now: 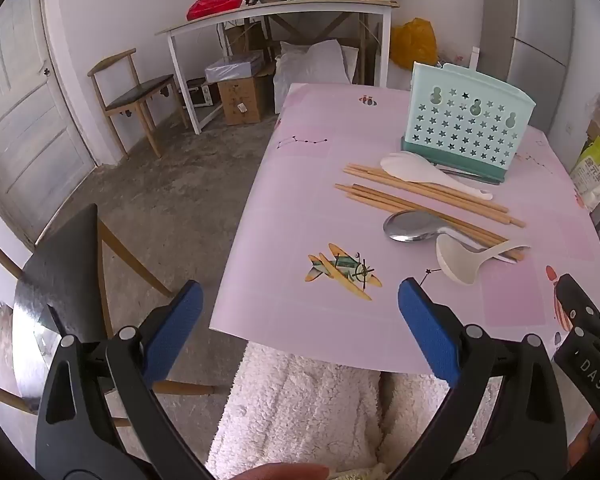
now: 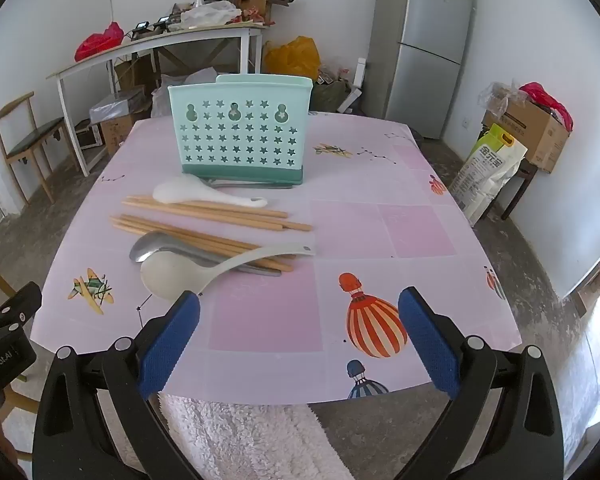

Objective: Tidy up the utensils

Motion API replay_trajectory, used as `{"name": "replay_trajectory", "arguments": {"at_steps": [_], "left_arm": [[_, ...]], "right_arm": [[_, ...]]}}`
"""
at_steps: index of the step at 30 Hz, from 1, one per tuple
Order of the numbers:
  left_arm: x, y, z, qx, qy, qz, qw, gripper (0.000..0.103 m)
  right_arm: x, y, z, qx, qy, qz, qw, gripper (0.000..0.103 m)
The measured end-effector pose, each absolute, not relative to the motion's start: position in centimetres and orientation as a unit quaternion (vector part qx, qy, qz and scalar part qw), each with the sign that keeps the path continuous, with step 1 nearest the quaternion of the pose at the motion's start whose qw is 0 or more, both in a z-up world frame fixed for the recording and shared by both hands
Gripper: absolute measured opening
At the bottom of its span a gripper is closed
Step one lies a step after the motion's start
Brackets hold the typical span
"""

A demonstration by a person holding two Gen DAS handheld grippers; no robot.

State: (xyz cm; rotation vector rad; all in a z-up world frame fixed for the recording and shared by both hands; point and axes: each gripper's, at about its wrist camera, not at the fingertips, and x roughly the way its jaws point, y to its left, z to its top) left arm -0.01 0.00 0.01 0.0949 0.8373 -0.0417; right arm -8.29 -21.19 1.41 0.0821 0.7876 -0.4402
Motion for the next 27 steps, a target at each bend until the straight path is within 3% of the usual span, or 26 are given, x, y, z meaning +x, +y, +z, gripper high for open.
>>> {"name": "replay_trajectory", "arguments": {"at_steps": [27], "left_arm": [[0.2,1.1,-0.2,0.044,0.405,-0.024,0.913,0.094]], "right_arm": [[-8.5,-21.3,1.5,0.036,0.38,-0.215,0.899,0.097]]}}
